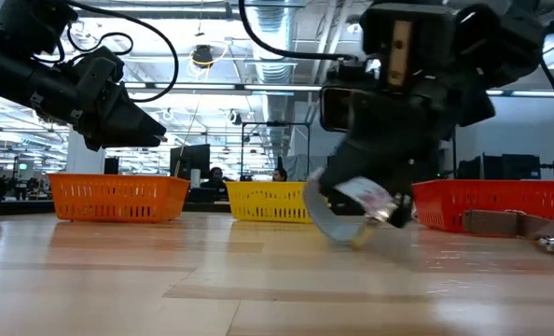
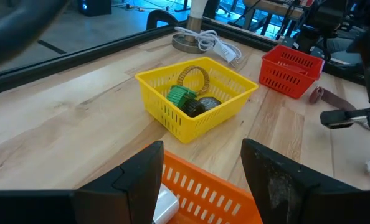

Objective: Pick & Place Office items
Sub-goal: Put the white wristwatch into the yellow bin

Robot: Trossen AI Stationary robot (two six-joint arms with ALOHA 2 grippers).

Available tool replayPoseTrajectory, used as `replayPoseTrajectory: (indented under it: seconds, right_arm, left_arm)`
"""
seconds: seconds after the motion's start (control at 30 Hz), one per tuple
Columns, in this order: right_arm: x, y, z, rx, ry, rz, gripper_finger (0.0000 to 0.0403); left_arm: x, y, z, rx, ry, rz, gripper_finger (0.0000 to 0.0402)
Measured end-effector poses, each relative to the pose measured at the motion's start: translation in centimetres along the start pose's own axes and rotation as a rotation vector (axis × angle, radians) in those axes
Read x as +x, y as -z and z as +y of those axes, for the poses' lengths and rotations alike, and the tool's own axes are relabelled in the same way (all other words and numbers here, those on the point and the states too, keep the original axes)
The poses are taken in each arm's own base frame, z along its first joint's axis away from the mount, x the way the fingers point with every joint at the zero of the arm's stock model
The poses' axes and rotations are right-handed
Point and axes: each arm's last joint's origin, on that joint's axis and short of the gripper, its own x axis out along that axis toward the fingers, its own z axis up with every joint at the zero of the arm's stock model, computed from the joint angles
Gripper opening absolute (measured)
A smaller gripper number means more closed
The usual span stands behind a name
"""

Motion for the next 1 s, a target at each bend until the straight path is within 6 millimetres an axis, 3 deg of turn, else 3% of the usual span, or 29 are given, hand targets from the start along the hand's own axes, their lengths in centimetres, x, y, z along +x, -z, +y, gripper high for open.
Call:
replayPoseTrajectory:
  seconds: [0.13,0.27,0.4,0.53,0.8,1.0]
  right_arm:
    - [-0.5,-1.6,-0.7,-0.007,-0.015,-0.070,0.0023]
    - [-1.3,-3.6,-2.0,-0.036,-0.013,-0.146,0.0009]
    - [-2.5,-5.8,-3.5,-0.026,-0.045,-0.208,0.0013]
    - [-4.5,-8.3,-3.7,-0.076,-0.085,-0.288,0.0015]
    - [-9.5,-12.7,-5.2,-0.178,0.105,-0.473,0.0013]
    - [-11.1,-13.8,-7.4,-0.175,0.263,-0.472,0.0013]
  left_arm:
    - [0.0,0.0,0.0,0.000,0.000,0.000,0.0209]
    - [0.0,0.0,0.0,0.000,0.000,0.000,0.0209]
    - [0.0,0.0,0.0,0.000,0.000,0.000,0.0209]
    - [0.0,0.0,0.0,0.000,0.000,0.000,0.0209]
    - [0.0,-0.1,0.0,-0.005,0.002,-0.007,0.0209]
    - [0.0,-0.1,0.0,-0.007,0.004,-0.011,0.0209]
